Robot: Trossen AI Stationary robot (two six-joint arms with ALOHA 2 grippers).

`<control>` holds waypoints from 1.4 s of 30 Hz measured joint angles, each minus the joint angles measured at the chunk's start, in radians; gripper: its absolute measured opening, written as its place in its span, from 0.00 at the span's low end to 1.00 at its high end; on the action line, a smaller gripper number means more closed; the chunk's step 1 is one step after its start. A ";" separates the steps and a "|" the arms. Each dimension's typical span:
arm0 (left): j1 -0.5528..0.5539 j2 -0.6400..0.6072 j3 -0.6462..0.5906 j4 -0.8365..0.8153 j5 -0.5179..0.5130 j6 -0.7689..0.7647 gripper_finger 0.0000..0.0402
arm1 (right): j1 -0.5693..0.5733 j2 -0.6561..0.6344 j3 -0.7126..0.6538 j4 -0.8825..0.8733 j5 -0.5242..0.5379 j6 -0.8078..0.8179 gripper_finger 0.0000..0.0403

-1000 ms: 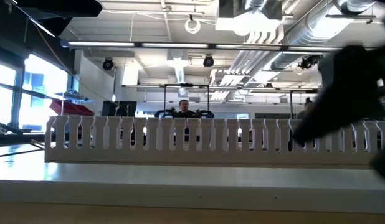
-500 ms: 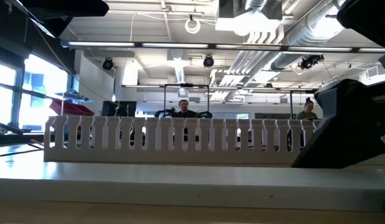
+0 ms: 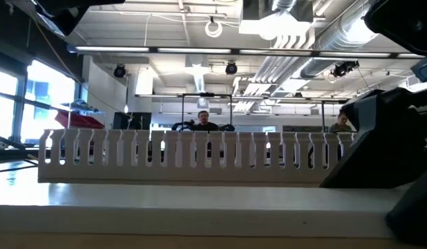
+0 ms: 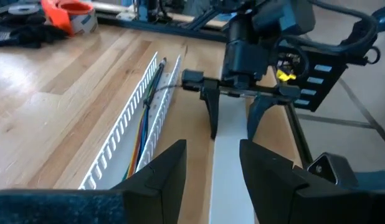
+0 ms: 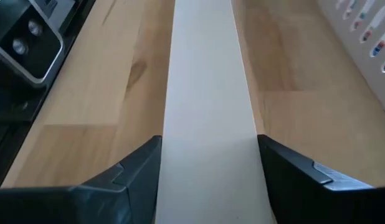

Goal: Ziptie cables
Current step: Close the white cable duct lid

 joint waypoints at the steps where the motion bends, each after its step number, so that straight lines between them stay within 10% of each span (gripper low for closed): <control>1: 0.000 0.000 0.000 0.015 0.000 0.012 0.33 | -0.003 -0.021 -0.002 -0.017 -0.026 -0.016 0.54; 22: -0.074 -0.168 0.053 0.016 -0.136 0.375 0.33 | -0.187 -0.444 0.123 -0.452 -0.140 -0.362 0.53; 33: -0.076 -0.211 0.053 -0.251 -0.191 0.310 0.04 | -0.422 -0.316 0.371 -0.659 -0.293 -0.395 0.53; 42: -0.072 -0.211 -0.074 -0.360 -0.172 0.039 0.00 | -0.463 -0.240 0.435 -0.742 -0.360 -0.419 0.53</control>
